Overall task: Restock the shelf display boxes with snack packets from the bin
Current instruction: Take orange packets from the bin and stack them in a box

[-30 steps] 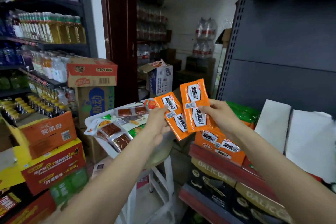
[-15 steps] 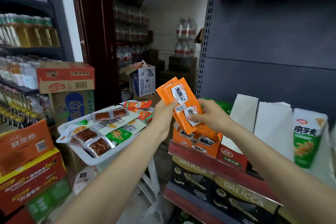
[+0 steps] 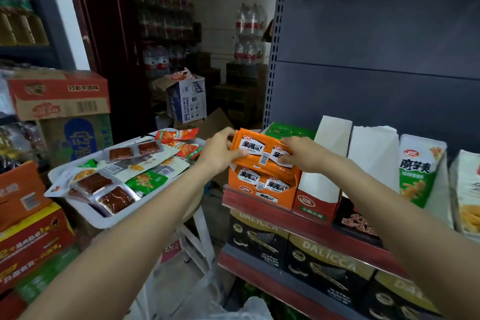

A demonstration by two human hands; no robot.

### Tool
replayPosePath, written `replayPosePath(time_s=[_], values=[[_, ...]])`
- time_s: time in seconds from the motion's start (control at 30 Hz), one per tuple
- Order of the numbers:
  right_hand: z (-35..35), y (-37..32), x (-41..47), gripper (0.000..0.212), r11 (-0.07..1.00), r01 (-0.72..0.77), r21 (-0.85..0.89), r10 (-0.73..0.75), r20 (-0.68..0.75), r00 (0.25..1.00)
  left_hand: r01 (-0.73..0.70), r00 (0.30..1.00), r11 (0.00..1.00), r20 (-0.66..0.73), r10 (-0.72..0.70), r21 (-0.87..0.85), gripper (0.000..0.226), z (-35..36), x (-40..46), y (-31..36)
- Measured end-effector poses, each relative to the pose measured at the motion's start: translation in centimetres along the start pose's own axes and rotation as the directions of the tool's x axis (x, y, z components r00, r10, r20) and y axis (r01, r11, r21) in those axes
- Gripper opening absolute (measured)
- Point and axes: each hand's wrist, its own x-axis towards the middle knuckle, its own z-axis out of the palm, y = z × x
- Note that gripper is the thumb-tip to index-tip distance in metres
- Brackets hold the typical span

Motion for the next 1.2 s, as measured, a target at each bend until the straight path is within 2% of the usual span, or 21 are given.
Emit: replayPosePath(time_s=[0.1, 0.2, 0.27, 0.37, 0.47, 0.53, 0.6, 0.67, 0.73, 0.83, 0.9, 0.97, 1.1, 1.2], values=[[-0.4, -0.1, 0.4, 0.020, 0.997, -0.009, -0.078, 0.012, 0.038, 0.999, -0.066, 0.996, 0.996, 0.065, 0.063, 0.057, 0.041, 0.0, 0.7, 0.1], [-0.7, 0.0, 0.5, 0.032, 0.993, -0.030, -0.111, 0.034, 0.031, 0.999, -0.147, 0.978, 0.948, 0.184, 0.097, 0.283, 0.042, 0.3, 1.7, 0.1], [-0.6, -0.1, 0.4, 0.037, 0.991, -0.026, -0.130, 0.037, 0.084, 0.996, -0.185, 0.963, 0.871, 0.259, 0.069, 0.456, 0.050, 0.5, 2.1, 0.2], [0.1, -0.3, 0.6, 0.041, 0.982, -0.028, -0.187, 0.049, 0.112, 0.992, -0.295, 0.936, 0.687, 0.344, 0.069, 0.664, 0.051, 0.5, 2.0, 1.0], [0.7, -0.7, 0.8, 0.041, 0.968, -0.023, -0.251, 0.052, 0.112, 0.992, -0.396, 0.911, 0.543, 0.391, 0.132, 0.740, 0.045, 0.9, 1.7, 1.5], [1.1, -1.0, 0.8, 0.035, 0.947, -0.016, -0.322, 0.063, 0.138, 0.988, -0.421, 0.902, 0.508, 0.404, 0.149, 0.751, 0.038, 1.1, 1.6, 1.6], [1.3, -1.2, 0.9, 0.031, 0.931, -0.024, -0.364, 0.088, 0.158, 0.984, -0.421, 0.901, 0.522, 0.407, 0.148, 0.742, 0.038, 1.2, 1.3, 1.4], [1.3, -1.5, 1.0, 0.032, 0.932, -0.023, -0.363, 0.082, 0.146, 0.986, -0.406, 0.909, 0.582, 0.376, 0.180, 0.704, 0.043, 1.1, 0.7, 0.9], [1.4, -2.1, 1.1, 0.026, 0.954, 0.008, -0.300, 0.008, 0.052, 0.999, -0.352, 0.936, 0.694, 0.256, 0.243, 0.628, 0.041, 0.4, -0.3, 0.0], [2.3, -4.1, 1.6, 0.027, 0.990, 0.096, -0.100, -0.111, -0.157, 0.981, -0.245, 0.961, 0.823, 0.018, 0.275, 0.513, 0.031, -2.2, -2.0, -2.2], [3.3, -6.5, 2.3, 0.023, 0.983, 0.180, -0.027, -0.181, -0.217, 0.959, -0.157, 0.970, 0.867, -0.089, 0.224, 0.473, 0.026, -4.8, -3.2, -4.2], [4.5, -9.3, 3.2, 0.025, 0.970, 0.239, 0.037, -0.225, -0.219, 0.949, -0.053, 0.977, 0.884, -0.160, 0.142, 0.464, 0.024, -7.7, -4.6, -6.5], [7.6, -15.3, 5.3, 0.028, 0.932, 0.329, 0.151, -0.300, -0.187, 0.935, 0.136, 0.964, 0.884, -0.267, -0.013, 0.447, 0.027, -13.6, -7.8, -10.3], [10.2, -19.8, 6.8, 0.037, 0.903, 0.346, 0.253, -0.312, -0.166, 0.935, 0.267, 0.944, 0.845, -0.300, -0.133, 0.464, 0.032, -17.4, -10.0, -12.6]])
